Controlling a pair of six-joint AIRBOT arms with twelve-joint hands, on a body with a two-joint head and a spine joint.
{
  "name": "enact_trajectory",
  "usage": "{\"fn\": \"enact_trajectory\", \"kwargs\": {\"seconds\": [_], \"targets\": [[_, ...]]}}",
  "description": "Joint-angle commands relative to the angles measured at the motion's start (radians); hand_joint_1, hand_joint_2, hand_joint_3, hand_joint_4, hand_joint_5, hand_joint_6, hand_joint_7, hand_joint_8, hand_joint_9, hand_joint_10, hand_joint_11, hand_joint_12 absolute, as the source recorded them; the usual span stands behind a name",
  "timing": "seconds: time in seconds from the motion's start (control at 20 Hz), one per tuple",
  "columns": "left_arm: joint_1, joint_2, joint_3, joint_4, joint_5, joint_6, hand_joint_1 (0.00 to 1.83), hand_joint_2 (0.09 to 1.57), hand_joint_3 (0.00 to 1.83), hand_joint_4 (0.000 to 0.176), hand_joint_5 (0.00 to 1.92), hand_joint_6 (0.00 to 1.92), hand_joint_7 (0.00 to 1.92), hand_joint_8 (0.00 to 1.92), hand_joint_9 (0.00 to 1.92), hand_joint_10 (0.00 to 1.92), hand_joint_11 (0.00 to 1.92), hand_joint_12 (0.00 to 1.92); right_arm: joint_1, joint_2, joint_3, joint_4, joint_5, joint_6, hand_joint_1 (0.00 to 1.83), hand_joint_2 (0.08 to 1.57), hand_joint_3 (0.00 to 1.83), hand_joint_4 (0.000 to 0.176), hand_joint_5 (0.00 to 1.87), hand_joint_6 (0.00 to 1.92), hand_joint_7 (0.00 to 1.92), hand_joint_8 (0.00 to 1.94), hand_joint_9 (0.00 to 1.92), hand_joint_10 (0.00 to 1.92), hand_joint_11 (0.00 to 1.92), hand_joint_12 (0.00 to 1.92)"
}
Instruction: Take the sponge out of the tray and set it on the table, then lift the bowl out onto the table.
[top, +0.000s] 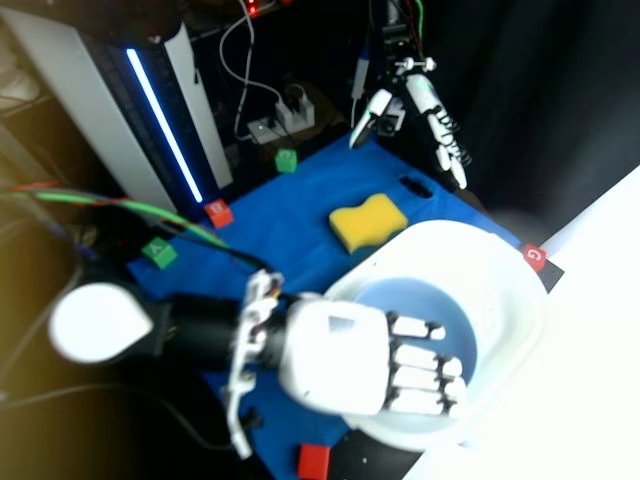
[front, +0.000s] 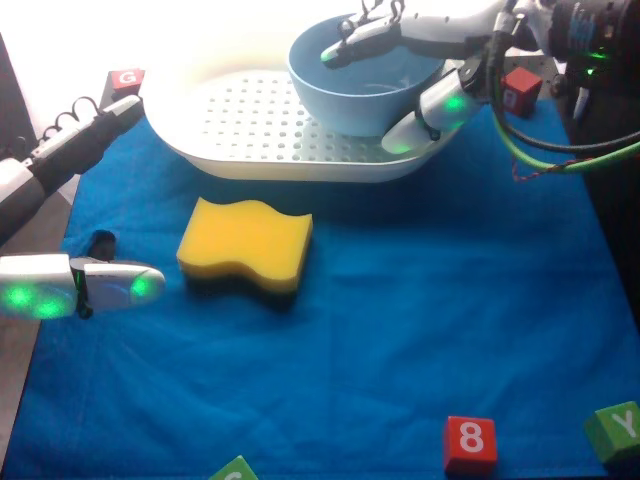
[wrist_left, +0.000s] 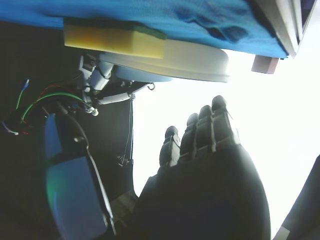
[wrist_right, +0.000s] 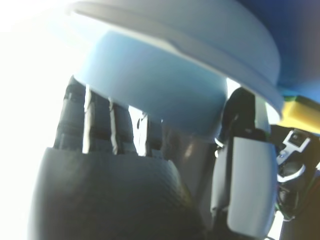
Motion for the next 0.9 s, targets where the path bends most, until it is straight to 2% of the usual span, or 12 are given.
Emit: {"fn": "enact_trajectory", "kwargs": {"seconds": [0.0,0.05,0.15,0.3,0.45,0.5,0.55,0.7,0.75,0.8,0.85], "targets": [[-0.005,-0.005,0.004,-0.005,-0.121,-0.012,0.73,0.8,0.0,0.176,0.0,0.0,0.0,0.0,0.0,0.0,0.1,0.06,0.018,-0.004,0.007,0.038,0.023,0.002,0.72,0.97,0.01,0.164,0.28,0.0,0.15,0.01,0.08,0.01,0.03,0.01],[-0.005,-0.006,0.005,-0.005,-0.121,-0.013,0.73,0.8,0.0,0.176,0.0,0.0,0.0,0.0,0.0,0.0,0.1,0.06,0.018,-0.009,0.009,0.034,0.022,0.002,0.72,0.97,0.01,0.164,0.28,0.0,0.15,0.01,0.08,0.01,0.03,0.01],[-0.005,-0.007,0.005,-0.005,-0.122,-0.016,0.73,0.81,0.0,0.176,0.0,0.0,0.0,0.0,0.0,0.0,0.12,0.07,0.017,-0.015,0.009,0.024,0.02,0.002,0.84,0.99,0.0,0.063,0.4,0.0,0.26,0.0,0.23,0.01,0.16,0.11],[-0.005,-0.008,0.004,-0.005,-0.125,-0.017,0.74,0.81,0.0,0.176,0.0,0.0,0.0,0.0,0.0,0.0,0.11,0.08,0.017,-0.016,0.006,0.008,0.021,0.002,0.89,1.01,0.0,0.0,0.52,0.0,0.39,0.0,0.39,0.0,0.11,0.74],[-0.002,-0.012,0.005,-0.007,-0.125,-0.017,0.72,0.82,0.01,0.176,0.0,0.0,0.0,0.0,0.0,0.0,0.1,0.08,0.017,-0.016,0.006,-0.007,0.021,0.008,1.03,1.03,0.0,0.0,0.61,0.0,0.51,0.0,0.49,0.01,0.12,0.96],[-0.001,-0.014,0.005,-0.007,-0.124,-0.018,0.72,0.82,0.01,0.176,0.0,0.0,0.0,0.0,0.0,0.0,0.11,0.09,0.017,-0.016,0.005,-0.012,0.021,0.01,1.12,1.0,0.0,0.0,0.68,0.01,0.6,0.01,0.55,0.01,0.15,0.93],[-0.001,-0.015,0.006,-0.007,-0.124,-0.022,0.72,0.83,0.01,0.176,0.0,0.0,0.0,0.0,0.0,0.0,0.1,0.09,0.017,-0.016,0.003,-0.017,0.021,0.012,1.09,1.07,0.0,0.0,0.69,0.0,0.63,0.0,0.55,0.0,0.13,0.94],[0.0,-0.016,0.006,-0.008,-0.124,-0.023,0.73,0.83,0.01,0.176,0.0,0.0,0.0,0.0,0.0,0.0,0.09,0.09,0.017,-0.016,-0.001,-0.025,0.021,0.012,1.17,1.11,0.0,0.0,0.82,0.0,0.83,0.01,0.73,0.01,0.36,0.83],[0.0,-0.018,0.005,-0.009,-0.124,-0.023,0.73,0.83,0.01,0.176,0.0,0.0,0.0,0.0,0.0,0.0,0.09,0.1,0.017,-0.016,-0.003,-0.029,0.021,0.012,1.32,1.18,0.0,0.0,0.74,0.88,0.9,0.04,0.79,1.07,0.58,1.15],[0.001,-0.018,0.006,-0.009,-0.124,-0.023,0.73,0.83,0.01,0.176,0.0,0.0,0.0,0.0,0.0,0.0,0.09,0.1,0.017,-0.016,-0.003,-0.031,0.021,0.012,1.34,1.22,0.0,0.0,0.68,1.16,0.94,0.04,0.75,1.35,0.59,1.2],[0.001,-0.019,0.006,-0.01,-0.124,-0.023,0.73,0.84,0.01,0.176,0.0,0.0,0.0,0.0,0.0,0.0,0.09,0.1,0.017,-0.016,-0.005,-0.037,0.021,0.012,1.35,1.2,0.0,0.0,0.74,1.24,0.96,0.02,0.77,1.28,0.64,1.23]]}}
